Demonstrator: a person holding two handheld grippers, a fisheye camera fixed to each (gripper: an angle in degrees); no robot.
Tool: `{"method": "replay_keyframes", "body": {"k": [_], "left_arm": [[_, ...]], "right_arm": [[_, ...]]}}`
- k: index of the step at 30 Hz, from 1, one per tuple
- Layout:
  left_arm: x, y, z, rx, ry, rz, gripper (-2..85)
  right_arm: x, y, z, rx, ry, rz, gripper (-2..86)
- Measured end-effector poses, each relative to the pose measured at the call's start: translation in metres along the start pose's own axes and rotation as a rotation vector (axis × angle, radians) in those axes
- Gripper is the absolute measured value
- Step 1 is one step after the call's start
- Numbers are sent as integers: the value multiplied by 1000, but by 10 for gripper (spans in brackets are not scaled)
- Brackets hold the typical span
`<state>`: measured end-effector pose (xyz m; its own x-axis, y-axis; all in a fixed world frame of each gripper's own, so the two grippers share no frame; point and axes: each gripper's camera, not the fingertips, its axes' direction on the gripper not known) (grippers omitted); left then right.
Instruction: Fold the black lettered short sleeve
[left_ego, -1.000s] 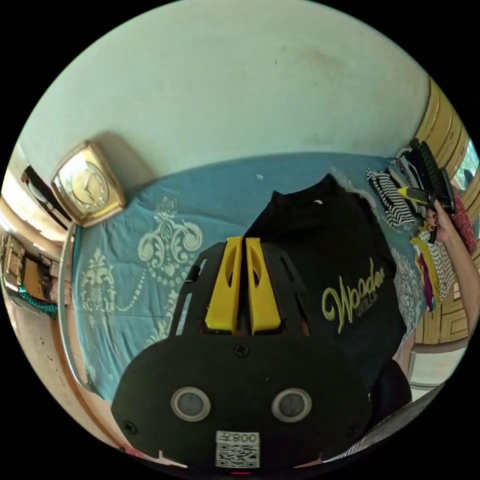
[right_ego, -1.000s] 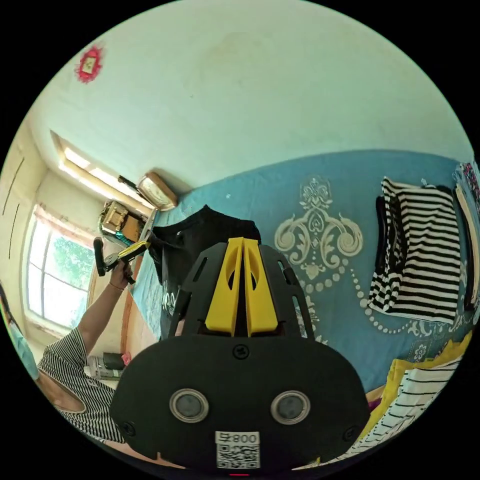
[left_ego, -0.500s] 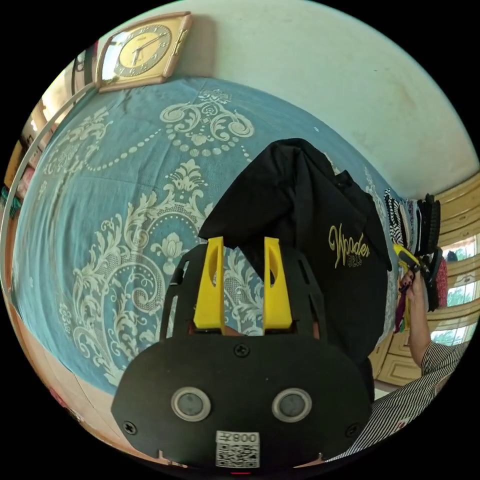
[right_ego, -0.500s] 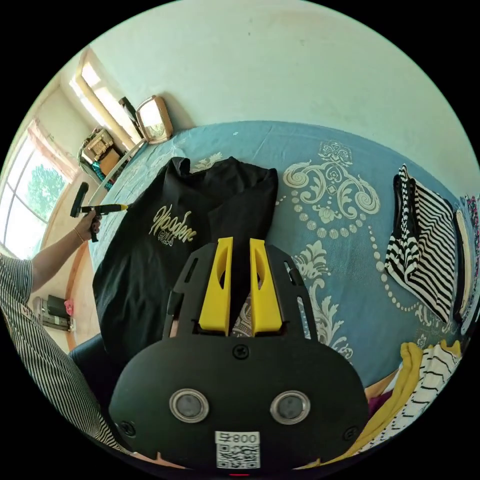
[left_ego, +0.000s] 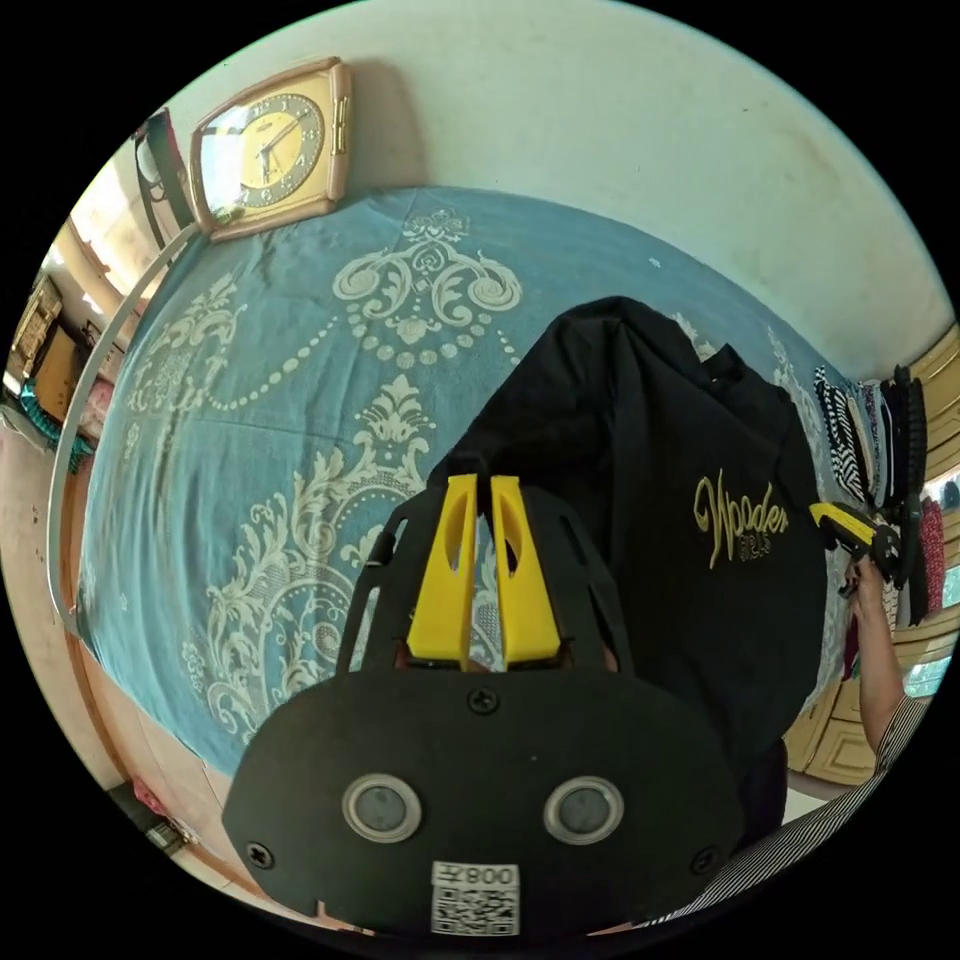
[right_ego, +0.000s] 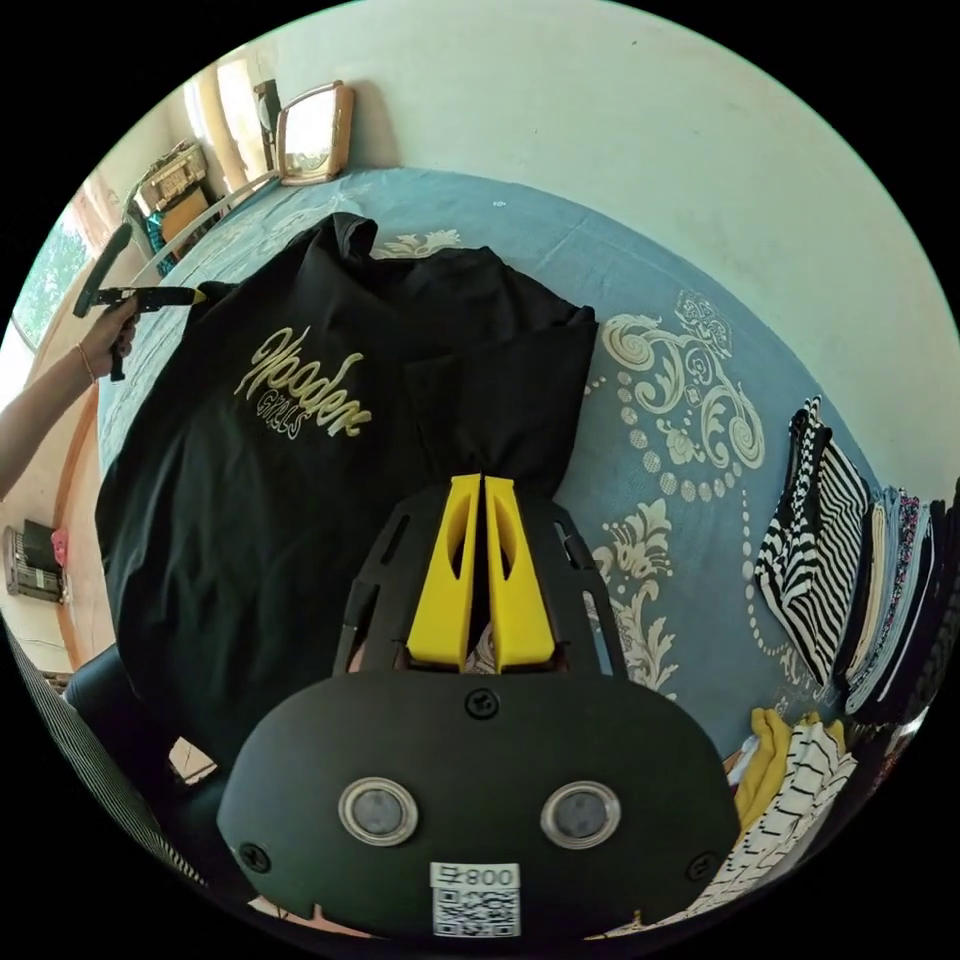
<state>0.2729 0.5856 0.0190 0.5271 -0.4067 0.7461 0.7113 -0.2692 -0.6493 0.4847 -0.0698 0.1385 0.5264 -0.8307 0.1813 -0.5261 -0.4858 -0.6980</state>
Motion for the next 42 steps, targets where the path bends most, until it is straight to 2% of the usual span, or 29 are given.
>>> {"method": "replay_keyframes", "body": {"k": [3, 8, 11, 13, 16, 20, 23, 26, 29, 34, 36, 38, 42], "left_arm": [[-6, -17, -24, 50, -70, 10, 30], [-17, -39, -33, 51, -55, -18, 28], [-6, -46, -2, -58, -132, 14, 27], [1, -43, 21, -118, -156, -13, 32], [12, -36, 17, -38, -153, -29, 46], [31, -39, -5, 118, -143, -10, 73], [55, -56, -5, 161, -35, 53, 86], [90, -81, 16, 127, 35, 123, 91], [122, -98, 26, 136, -24, 146, 94], [138, -93, -4, 307, -200, 92, 95], [139, -92, -11, 346, -133, 119, 97], [153, -98, -4, 313, -20, 235, 100], [214, -128, 57, 118, 7, 450, 100]], "right_arm": [[17, 14, -22, 91, -90, 85, 3], [72, 48, -59, 218, -163, 271, -1], [102, 71, -35, 149, -170, 374, 0], [123, 97, 3, 87, -256, 512, 2], [132, 132, 15, 170, -328, 641, 8], [104, 131, -5, 274, -220, 589, 30], [68, 94, -10, 318, -217, 461, 64], [25, 36, 13, 260, -212, 297, 68], [-11, -17, 52, 140, -213, 182, 70], [-64, -62, 102, 10, -119, 52, 70], [-73, -64, 108, 15, -135, 42, 69], [-84, -66, 109, 49, -163, 28, 69], [-120, -81, 122, 34, -161, -38, 70]]}}
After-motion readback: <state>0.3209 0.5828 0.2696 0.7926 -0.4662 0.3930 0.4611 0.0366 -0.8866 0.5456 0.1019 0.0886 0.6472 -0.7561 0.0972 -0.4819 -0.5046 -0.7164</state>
